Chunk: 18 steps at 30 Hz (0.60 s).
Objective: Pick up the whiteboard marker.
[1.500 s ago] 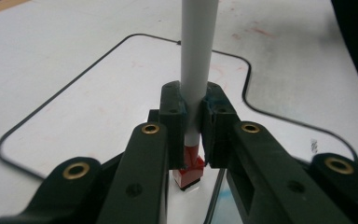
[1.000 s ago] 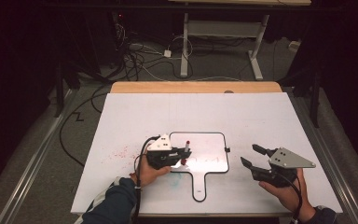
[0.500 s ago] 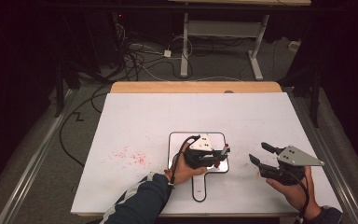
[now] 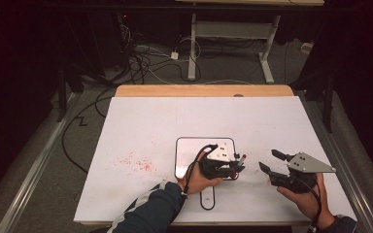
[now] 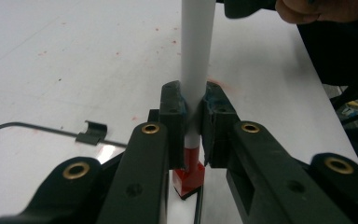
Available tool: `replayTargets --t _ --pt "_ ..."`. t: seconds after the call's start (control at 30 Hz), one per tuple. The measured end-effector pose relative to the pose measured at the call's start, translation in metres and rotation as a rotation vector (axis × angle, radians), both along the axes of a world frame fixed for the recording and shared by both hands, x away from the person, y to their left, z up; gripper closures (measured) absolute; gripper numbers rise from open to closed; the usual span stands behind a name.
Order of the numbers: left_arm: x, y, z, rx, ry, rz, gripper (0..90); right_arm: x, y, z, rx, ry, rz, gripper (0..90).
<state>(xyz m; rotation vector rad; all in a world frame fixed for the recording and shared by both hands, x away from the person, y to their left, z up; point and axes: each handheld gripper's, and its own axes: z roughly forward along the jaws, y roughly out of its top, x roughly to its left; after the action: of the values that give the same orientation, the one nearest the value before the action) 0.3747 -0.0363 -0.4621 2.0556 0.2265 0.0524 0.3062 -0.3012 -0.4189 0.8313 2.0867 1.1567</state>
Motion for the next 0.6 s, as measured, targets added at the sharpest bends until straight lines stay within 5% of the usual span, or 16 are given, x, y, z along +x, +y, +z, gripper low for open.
replayTargets --t 0.6 --pt "-0.006 0.110 -0.001 0.034 -0.032 0.138 78.9 0.000 0.006 0.001 -0.009 -0.012 0.015 39.5"
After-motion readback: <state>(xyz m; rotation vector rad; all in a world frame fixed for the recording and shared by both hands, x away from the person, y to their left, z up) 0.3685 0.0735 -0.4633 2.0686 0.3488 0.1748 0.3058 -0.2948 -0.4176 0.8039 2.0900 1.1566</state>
